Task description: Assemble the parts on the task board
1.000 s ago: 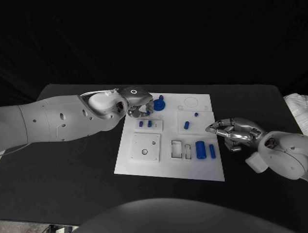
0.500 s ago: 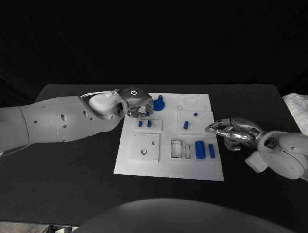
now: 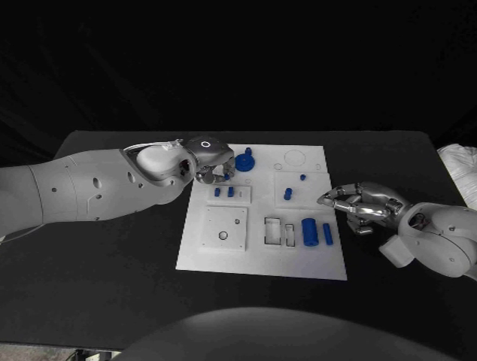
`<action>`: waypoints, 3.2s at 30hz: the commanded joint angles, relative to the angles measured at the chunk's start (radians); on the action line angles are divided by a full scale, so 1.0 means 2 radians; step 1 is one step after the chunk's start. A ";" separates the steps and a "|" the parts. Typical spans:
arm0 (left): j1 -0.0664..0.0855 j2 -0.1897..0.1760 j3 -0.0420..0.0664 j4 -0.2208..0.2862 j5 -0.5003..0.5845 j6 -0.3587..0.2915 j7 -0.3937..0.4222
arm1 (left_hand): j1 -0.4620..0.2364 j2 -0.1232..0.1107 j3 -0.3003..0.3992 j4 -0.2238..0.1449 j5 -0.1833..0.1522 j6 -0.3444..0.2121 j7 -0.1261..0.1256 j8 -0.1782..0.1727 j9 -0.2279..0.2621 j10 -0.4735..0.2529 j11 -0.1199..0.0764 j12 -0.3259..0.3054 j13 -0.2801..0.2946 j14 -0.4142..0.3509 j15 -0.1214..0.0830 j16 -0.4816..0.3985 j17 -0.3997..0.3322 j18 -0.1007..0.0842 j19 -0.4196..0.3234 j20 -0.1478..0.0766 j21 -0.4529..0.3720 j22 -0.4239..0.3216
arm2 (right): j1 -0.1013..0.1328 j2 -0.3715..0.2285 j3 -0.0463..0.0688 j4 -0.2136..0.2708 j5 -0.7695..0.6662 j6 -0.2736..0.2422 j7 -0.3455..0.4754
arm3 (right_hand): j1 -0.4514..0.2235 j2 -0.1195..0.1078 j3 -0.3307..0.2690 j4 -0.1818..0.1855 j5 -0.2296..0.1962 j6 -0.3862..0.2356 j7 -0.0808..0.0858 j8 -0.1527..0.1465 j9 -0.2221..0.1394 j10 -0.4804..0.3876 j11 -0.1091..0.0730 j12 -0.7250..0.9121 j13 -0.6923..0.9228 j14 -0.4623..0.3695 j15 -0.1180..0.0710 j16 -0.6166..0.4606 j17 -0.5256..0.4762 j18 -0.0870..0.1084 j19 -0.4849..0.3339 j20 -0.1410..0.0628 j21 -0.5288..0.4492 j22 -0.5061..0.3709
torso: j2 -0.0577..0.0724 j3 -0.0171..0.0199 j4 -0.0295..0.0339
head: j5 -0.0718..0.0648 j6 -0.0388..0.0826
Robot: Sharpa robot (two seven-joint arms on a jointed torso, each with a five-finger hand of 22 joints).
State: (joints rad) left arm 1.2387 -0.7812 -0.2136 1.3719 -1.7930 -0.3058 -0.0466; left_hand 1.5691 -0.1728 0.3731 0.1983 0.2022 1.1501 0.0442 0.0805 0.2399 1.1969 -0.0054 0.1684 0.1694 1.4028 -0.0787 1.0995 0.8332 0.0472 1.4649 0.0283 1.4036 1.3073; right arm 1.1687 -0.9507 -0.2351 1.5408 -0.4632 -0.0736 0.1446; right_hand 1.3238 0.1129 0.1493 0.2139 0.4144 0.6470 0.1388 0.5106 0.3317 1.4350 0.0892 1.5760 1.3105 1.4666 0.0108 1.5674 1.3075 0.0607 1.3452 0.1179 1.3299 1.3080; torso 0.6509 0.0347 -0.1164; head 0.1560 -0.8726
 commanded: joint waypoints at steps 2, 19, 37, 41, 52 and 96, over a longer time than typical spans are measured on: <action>0.000 0.001 0.000 0.000 -0.004 0.010 -0.005 | -0.005 -0.002 0.003 0.000 -0.002 -0.003 0.001 -0.002 -0.001 0.001 -0.001 -0.004 -0.001 -0.004 0.000 -0.005 -0.003 -0.004 0.021 0.003 -0.004 0.106 | 0.000 0.001 0.000 0.001 -0.001 0.010 0.000 | -0.001 -0.001 0.000 0.002 0.003 -0.001 -0.002 0.000 -0.001 0.068 -0.017 -0.003 0.130 0.052 -0.003 0.002 0.132 0.005 -0.004 0.000 -0.003 0.084 | 0.000 0.0000 0.0000 | 0.001 0.000; -0.001 0.008 0.000 -0.008 -0.003 0.034 -0.012 | -0.009 -0.007 0.011 0.001 -0.005 -0.047 -0.019 -0.009 -0.015 -0.004 -0.002 -0.017 -0.007 -0.017 0.001 -0.021 -0.028 -0.001 0.014 0.004 -0.021 0.102 | 0.000 0.001 0.000 0.000 -0.001 0.010 -0.001 | -0.001 0.000 0.001 0.002 0.003 -0.002 -0.002 0.000 -0.001 0.068 -0.017 -0.003 0.130 0.052 -0.003 0.002 0.132 0.005 -0.005 0.000 -0.004 0.084 | 0.000 -0.0001 -0.0006 | 0.000 0.000; -0.002 0.006 0.000 -0.009 -0.008 0.014 -0.023 | -0.012 -0.013 0.013 0.002 -0.009 -0.077 -0.033 -0.010 -0.024 -0.003 0.003 -0.022 -0.009 -0.021 0.005 -0.024 -0.036 -0.001 0.012 0.006 -0.025 0.101 | 0.000 0.000 0.000 0.000 -0.001 0.008 0.000 | 0.000 0.000 0.001 0.001 0.004 -0.002 -0.002 0.000 -0.001 0.068 -0.017 -0.003 0.130 0.052 -0.002 0.002 0.132 0.006 -0.006 0.000 -0.005 0.084 | 0.000 -0.0003 -0.0003 | 0.000 0.000; -0.002 -0.002 0.001 -0.005 -0.012 -0.029 -0.023 | -0.018 -0.020 0.010 0.010 -0.025 -0.118 -0.051 -0.010 -0.035 -0.006 0.005 -0.027 -0.012 -0.017 0.005 -0.020 -0.034 -0.001 0.014 0.007 -0.022 0.102 | 0.000 -0.001 0.000 0.000 -0.001 0.006 0.002 | 0.000 -0.001 0.001 0.001 0.004 -0.002 -0.002 0.000 -0.001 0.068 -0.017 -0.003 0.130 0.052 -0.002 0.002 0.132 0.006 -0.007 0.000 -0.006 0.083 | 0.000 -0.0007 0.0003 | -0.001 0.000; 0.014 -0.039 0.014 0.012 -0.015 -0.109 -0.017 | -0.006 -0.032 -0.067 0.047 -0.069 -0.229 -0.093 -0.010 -0.067 -0.094 0.015 -0.051 -0.026 -0.015 0.012 -0.017 -0.038 -0.001 0.016 0.011 -0.023 0.102 | 0.004 -0.011 0.000 0.004 -0.009 -0.016 0.018 | 0.012 -0.020 -0.005 -0.015 -0.033 0.008 0.000 0.004 -0.001 0.045 -0.014 -0.012 0.115 0.052 0.002 0.002 0.132 0.016 -0.043 0.003 -0.045 0.070 | -0.001 -0.0006 0.0014 | -0.001 0.000; 0.031 -0.093 -0.005 0.065 0.314 -0.236 0.174 | -0.054 0.010 -0.088 0.048 0.006 -0.126 -0.037 -0.002 -0.083 -0.189 0.023 -0.014 -0.052 0.015 0.013 0.067 0.063 -0.010 0.032 0.014 0.023 0.114 | 0.059 0.081 0.004 -0.076 -0.671 -0.041 -0.146 | 0.028 -0.116 0.071 -0.083 0.006 0.095 -0.037 -0.146 -0.052 -0.396 0.006 -0.598 -0.445 -0.032 -0.001 -0.093 -0.025 0.023 -0.032 0.000 -0.110 0.056 | -0.009 -0.0199 0.0777 | -0.068 0.000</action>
State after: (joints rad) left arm 1.3017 -0.9691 -0.2250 1.4980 -1.2025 -0.7977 0.2775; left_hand 1.4517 -0.1534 0.1925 0.2934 0.2090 0.8935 -0.0308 0.0832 0.0745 0.8133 0.0426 0.1358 0.0663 1.4335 -0.0589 1.2314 0.9610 0.0472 1.4649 0.0498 1.4473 1.3081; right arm 1.2891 -0.7912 -0.2282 1.3929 -1.7398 -0.1968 -0.1182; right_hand 1.3892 -0.1241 0.2924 0.0513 0.4241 0.8331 0.0644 0.2226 0.2274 0.6399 0.1017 0.3801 0.4208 1.4056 0.0106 1.3853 1.2583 0.1160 1.2827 0.1228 1.1090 1.3079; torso 0.6314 -0.0035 0.0336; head 0.0233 -0.8726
